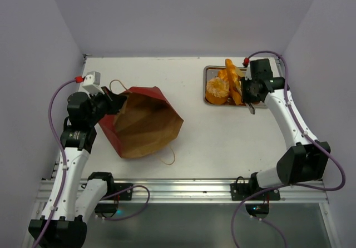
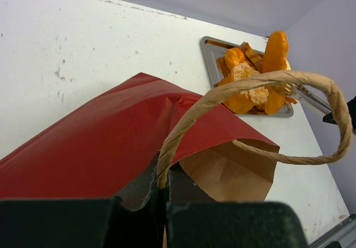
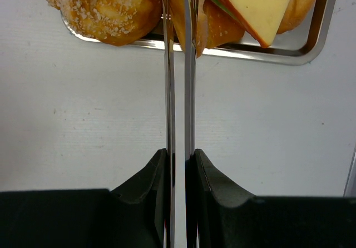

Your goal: Take the fake bread out of the paper bag

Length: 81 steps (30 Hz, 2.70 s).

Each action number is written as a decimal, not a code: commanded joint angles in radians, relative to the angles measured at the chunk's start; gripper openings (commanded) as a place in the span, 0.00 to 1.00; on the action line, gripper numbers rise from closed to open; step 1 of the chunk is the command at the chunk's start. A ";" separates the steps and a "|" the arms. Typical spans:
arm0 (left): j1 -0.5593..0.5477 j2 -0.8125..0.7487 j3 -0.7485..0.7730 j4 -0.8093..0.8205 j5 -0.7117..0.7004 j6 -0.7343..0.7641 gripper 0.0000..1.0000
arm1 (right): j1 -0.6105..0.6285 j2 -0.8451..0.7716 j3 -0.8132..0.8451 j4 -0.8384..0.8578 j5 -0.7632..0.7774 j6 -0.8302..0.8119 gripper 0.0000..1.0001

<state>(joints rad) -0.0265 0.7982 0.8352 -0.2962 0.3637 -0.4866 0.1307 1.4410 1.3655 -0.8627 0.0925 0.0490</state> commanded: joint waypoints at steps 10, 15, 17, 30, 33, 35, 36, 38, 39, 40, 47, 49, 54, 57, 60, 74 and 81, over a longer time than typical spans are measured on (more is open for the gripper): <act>0.007 -0.016 -0.002 0.002 0.014 0.020 0.00 | -0.002 0.050 0.064 0.065 0.059 0.086 0.00; 0.007 -0.016 -0.004 0.003 0.015 0.017 0.00 | -0.002 0.073 0.070 0.064 0.029 0.080 0.00; 0.007 -0.019 -0.004 0.002 0.014 0.017 0.00 | -0.003 0.075 0.069 0.064 0.016 0.077 0.00; 0.007 -0.016 0.004 -0.001 0.017 0.013 0.00 | -0.002 0.047 0.095 0.073 -0.020 0.046 0.31; 0.007 -0.016 0.005 0.000 0.018 0.010 0.00 | -0.002 0.030 0.090 0.077 -0.023 0.042 0.34; 0.007 -0.017 0.005 0.000 0.020 0.010 0.00 | -0.002 0.024 0.086 0.077 -0.023 0.038 0.36; 0.007 -0.016 0.007 0.000 0.018 0.008 0.00 | -0.002 0.022 0.084 0.077 -0.023 0.035 0.37; 0.007 -0.016 0.008 -0.001 0.021 0.006 0.00 | -0.002 0.015 0.083 0.077 -0.028 0.034 0.38; 0.007 -0.017 0.008 -0.003 0.021 0.008 0.00 | -0.002 0.012 0.081 0.077 -0.028 0.032 0.39; 0.007 -0.017 0.010 -0.003 0.020 0.008 0.00 | -0.002 0.006 0.080 0.077 -0.031 0.031 0.39; 0.007 -0.016 0.018 -0.009 0.020 0.010 0.00 | -0.003 -0.025 0.080 0.080 -0.030 0.011 0.43; 0.007 -0.016 0.018 -0.008 0.021 0.006 0.00 | -0.002 -0.027 0.075 0.080 -0.036 0.008 0.44; 0.007 -0.019 0.019 -0.007 0.024 0.006 0.00 | -0.002 -0.019 0.063 0.080 -0.037 0.006 0.44; 0.007 -0.021 0.021 -0.012 0.021 0.009 0.00 | -0.002 -0.017 0.055 0.080 -0.043 0.005 0.45; 0.007 -0.019 0.022 -0.014 0.021 0.010 0.00 | -0.002 -0.017 0.056 0.079 -0.045 0.005 0.45; 0.007 -0.016 0.036 -0.020 0.024 0.011 0.00 | -0.002 -0.080 0.142 0.079 -0.119 -0.026 0.45; 0.007 -0.010 0.058 -0.023 0.032 0.003 0.00 | -0.002 -0.129 0.155 0.065 -0.259 -0.110 0.43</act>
<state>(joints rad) -0.0265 0.7921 0.8406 -0.3214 0.3687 -0.4862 0.1307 1.3678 1.4776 -0.8219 -0.0631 0.0048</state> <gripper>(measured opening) 0.011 0.437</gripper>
